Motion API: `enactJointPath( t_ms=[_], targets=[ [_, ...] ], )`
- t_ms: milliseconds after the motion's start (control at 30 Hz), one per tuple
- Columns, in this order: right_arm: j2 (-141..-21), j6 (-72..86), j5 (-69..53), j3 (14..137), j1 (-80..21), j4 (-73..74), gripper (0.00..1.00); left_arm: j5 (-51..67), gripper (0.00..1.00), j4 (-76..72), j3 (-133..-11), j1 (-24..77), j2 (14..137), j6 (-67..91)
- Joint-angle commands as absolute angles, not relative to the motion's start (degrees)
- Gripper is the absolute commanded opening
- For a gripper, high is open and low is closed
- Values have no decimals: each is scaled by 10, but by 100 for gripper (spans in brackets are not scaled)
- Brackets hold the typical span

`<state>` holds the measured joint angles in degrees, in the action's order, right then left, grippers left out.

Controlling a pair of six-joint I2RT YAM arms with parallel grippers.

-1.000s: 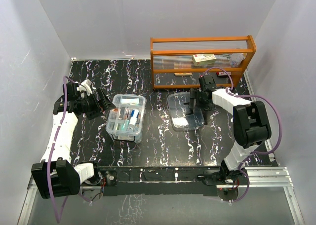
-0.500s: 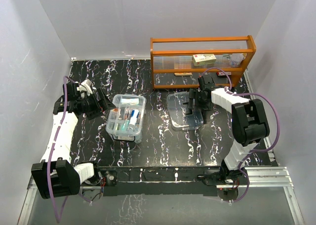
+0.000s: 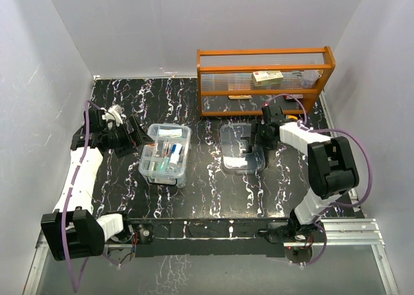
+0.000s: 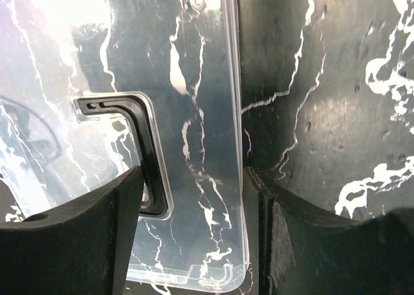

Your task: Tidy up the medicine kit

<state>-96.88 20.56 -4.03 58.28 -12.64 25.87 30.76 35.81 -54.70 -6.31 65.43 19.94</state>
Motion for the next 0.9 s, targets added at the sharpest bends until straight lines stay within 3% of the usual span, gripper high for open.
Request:
enactJointPath(
  t_ms=[0, 500, 867],
  targets=[
    [-907, 236, -41, 527, -128, 239, 52, 338, 90, 354, -535, -52, 640, 194],
    [-759, 330, -74, 403, -128, 180, 52, 448, 89, 309, -505, 5, 646, 201],
    [-685, 341, -93, 420, -128, 220, 54, 439, 88, 296, -505, 39, 667, 204]
  ],
)
